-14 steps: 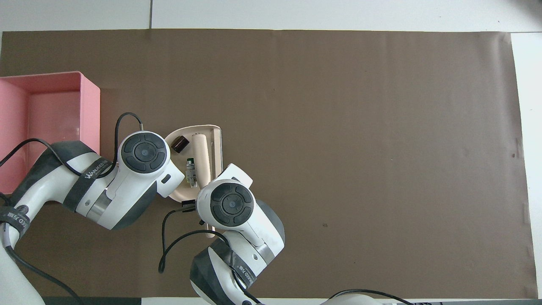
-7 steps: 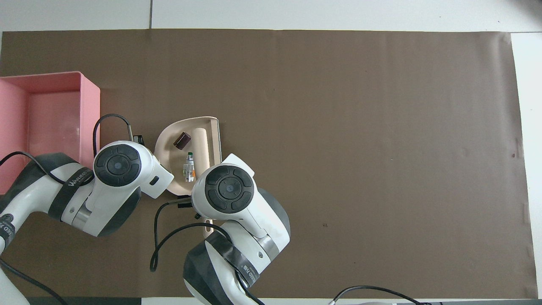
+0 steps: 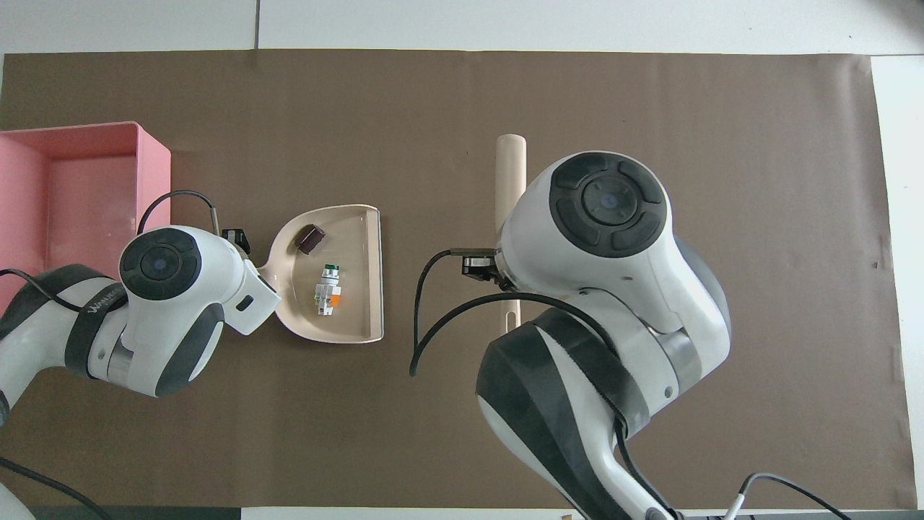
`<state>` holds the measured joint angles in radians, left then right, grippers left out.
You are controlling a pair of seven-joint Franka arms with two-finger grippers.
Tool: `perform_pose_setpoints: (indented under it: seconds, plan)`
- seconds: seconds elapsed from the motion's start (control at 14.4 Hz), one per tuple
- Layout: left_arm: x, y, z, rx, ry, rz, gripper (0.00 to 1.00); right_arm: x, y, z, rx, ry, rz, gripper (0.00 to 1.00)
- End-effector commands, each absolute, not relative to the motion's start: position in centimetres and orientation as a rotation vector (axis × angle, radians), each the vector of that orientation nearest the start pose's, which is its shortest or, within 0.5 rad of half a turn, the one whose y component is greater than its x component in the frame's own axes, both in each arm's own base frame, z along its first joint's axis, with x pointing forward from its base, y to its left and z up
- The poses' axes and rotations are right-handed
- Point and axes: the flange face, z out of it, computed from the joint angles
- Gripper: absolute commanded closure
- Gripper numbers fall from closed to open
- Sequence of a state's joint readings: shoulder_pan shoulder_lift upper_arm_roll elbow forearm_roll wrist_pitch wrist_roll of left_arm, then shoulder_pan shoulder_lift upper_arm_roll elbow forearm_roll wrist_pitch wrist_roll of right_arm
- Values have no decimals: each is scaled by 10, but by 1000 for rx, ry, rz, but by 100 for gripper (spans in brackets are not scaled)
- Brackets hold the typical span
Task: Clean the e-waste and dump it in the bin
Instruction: 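Carry the dustpan to the bin with the left gripper while the right gripper returns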
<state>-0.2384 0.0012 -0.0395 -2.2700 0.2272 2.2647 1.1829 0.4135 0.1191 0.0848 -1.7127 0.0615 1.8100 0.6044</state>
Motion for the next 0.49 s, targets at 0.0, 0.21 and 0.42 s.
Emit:
perform_pose_setpoints:
  seconds: [0.0,0.21,0.42]
  plan:
    - [522,-110,404,-2116,2196,124,100,547,213,493,-3124,204,167,100]
    - [539,-55,435,-2237,2147,73,100,554,120,469,-3122,150,240,100]
    - [553,1,464,-2251,2163,-24,100,543,34,436,-3108,41,239,100]
